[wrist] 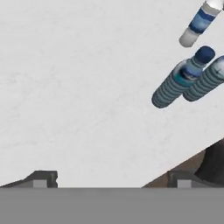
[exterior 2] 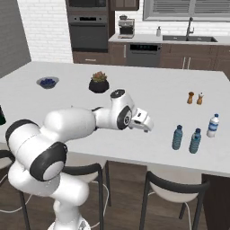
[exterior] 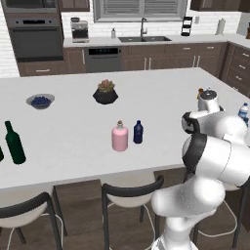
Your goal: Move the plastic bottles in the middle to the plastics group, and the glass bottles in the middle to the glass group.
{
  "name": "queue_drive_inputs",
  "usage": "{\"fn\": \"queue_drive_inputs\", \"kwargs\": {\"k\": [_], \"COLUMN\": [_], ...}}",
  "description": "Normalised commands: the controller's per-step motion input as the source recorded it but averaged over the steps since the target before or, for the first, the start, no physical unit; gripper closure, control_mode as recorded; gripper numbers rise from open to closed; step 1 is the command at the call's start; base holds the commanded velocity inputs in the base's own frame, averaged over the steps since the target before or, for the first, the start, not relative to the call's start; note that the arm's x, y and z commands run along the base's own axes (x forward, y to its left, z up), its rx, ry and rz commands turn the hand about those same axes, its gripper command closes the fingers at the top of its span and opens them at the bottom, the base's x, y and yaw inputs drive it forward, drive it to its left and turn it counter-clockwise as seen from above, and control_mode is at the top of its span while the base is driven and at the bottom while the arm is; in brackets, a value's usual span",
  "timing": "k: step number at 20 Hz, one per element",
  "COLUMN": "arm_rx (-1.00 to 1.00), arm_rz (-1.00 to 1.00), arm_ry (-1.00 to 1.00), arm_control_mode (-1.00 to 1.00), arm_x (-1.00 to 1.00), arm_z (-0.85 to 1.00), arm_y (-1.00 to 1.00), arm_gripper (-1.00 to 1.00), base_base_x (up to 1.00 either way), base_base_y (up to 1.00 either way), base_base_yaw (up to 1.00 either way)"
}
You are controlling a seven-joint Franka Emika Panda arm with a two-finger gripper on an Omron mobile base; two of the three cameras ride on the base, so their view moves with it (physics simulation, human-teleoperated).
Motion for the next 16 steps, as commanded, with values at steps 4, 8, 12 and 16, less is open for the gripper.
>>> {"fn": "queue_drive_inputs", "kwargs": {"k": [4,8,12,16], "arm_rx": [-0.03,-0.02,0.00,0.00], "arm_rz": [0.36,0.44,0.52,0.49], "arm_ry": [0.00,0.01,0.02,0.01], "arm_control_mode": [-1.00,-1.00,-1.00,-1.00], "arm_x": [0.00,0.00,0.00,0.00], "arm_z": [0.31,0.21,0.11,0.10], "arm_y": [0.75,0.64,0.55,0.58], "arm_gripper": [-1.00,-1.00,-1.00,-1.00], "base_base_x": [0.00,0.00,0.00,0.00], "base_base_y": [0.00,0.00,0.00,0.00], "base_base_yaw": [0.00,0.00,0.00,0.00]}}
